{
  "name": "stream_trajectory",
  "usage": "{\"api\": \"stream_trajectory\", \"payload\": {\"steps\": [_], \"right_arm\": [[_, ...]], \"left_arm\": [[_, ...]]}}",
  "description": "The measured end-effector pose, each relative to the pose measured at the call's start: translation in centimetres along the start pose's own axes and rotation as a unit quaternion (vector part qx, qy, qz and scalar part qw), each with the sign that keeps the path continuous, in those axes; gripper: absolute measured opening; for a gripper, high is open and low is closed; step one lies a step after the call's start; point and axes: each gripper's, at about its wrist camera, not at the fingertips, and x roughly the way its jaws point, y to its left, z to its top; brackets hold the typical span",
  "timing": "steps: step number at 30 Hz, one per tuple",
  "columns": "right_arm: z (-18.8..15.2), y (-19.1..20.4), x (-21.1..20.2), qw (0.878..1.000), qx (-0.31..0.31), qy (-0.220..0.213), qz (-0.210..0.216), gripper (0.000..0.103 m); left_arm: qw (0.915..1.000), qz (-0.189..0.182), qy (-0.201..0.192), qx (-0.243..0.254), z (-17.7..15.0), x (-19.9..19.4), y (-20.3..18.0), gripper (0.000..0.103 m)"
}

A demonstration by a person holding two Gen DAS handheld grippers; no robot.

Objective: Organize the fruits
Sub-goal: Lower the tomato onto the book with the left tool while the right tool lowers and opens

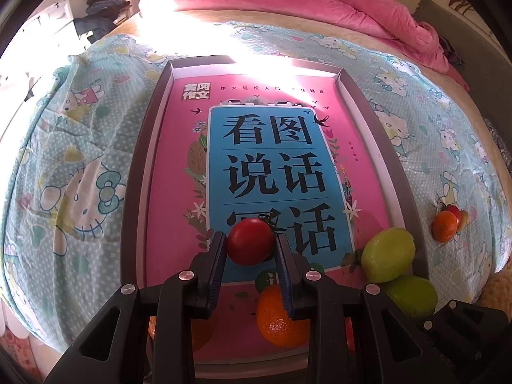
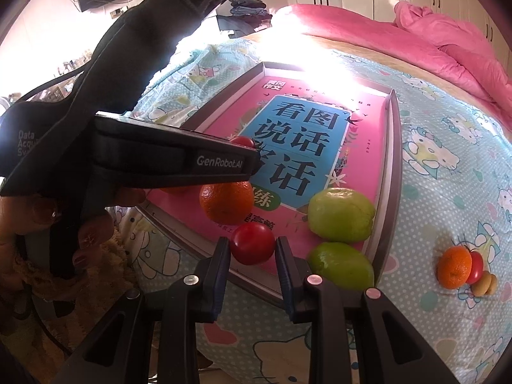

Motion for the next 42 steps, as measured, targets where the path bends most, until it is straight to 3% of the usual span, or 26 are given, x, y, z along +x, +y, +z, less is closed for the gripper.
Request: {"api": "stream_trajectory", "payload": {"steps": [19, 24, 36, 42], "right_arm": [[-0.9, -0.8, -1.2, 0.999, 0.024, -0.015, 0.033, 0.029], [-1.1, -1.2, -2.1, 0.998, 0.027, -0.030, 0.040, 0.031], [-1.2, -1.3, -2.9, 0.998, 0.026, -0.044, 0.044, 0.035], [-1.2, -1.7, -3.4, 0.997, 0.029, -0.054, 0.041, 0.045]], "left_arm": [[0.9999, -0.012, 0.009, -0.005, -0.1, 0.1, 0.1, 0.032], [0.9998, -0.014, 0.012, -0.008, -0.1, 0.1, 0.2, 0.040], [0.9998, -0.015, 0.011, -0.008, -0.2, -0.2, 0.2, 0.047], [0.9998, -0.021, 0.005, -0.005, -0.2, -0.7, 0.0, 0.054]]}}
